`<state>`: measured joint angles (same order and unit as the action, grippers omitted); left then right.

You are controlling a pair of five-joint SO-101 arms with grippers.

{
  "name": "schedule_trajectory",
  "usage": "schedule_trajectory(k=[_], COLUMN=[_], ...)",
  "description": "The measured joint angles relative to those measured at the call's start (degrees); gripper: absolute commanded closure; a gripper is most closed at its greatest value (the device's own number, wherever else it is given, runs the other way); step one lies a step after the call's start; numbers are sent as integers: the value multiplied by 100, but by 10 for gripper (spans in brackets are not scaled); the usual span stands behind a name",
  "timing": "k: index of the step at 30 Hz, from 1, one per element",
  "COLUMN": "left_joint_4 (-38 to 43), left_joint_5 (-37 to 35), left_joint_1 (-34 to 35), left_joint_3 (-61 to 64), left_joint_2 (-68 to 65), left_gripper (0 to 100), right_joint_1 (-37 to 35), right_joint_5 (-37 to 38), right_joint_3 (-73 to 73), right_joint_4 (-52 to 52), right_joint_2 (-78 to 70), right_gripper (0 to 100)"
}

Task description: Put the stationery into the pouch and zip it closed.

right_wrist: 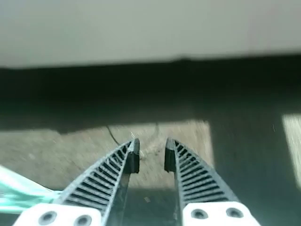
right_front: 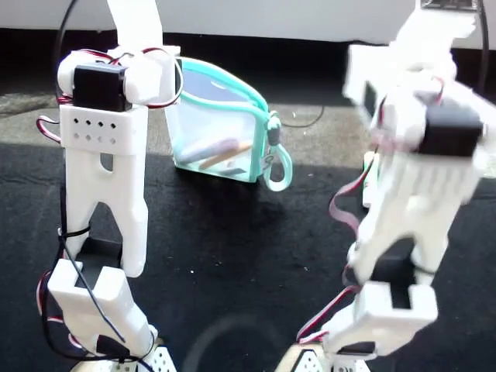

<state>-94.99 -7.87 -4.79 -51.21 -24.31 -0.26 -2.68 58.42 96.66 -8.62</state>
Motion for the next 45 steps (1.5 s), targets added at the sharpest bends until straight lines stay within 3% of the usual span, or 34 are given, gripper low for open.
schedule_trajectory(k=[3, 5, 11, 28, 33, 45], left_joint_4=[0, 0, -70, -141, -141, -141], left_joint_5=[0, 0, 0, 0, 0, 0], left_joint_1=[0, 0, 0, 0, 0, 0], left_joint_3=[0, 0, 0, 0, 0, 0], left_joint_2=[0, 0, 0, 0, 0, 0], left_gripper=[991, 991, 991, 991, 991, 991], right_joint_1=[475, 580, 563, 897, 941, 923], right_joint_5=[0, 105, 510, 580, 580, 580], right_joint_3=[-1389, -2013, -2145, 202, 818, 2848], right_joint_4=[0, 0, -246, -862, -703, 369], right_joint_2=[-633, -1178, -2497, -5090, -5582, -5697], right_gripper=[745, 744, 747, 789, 998, 993])
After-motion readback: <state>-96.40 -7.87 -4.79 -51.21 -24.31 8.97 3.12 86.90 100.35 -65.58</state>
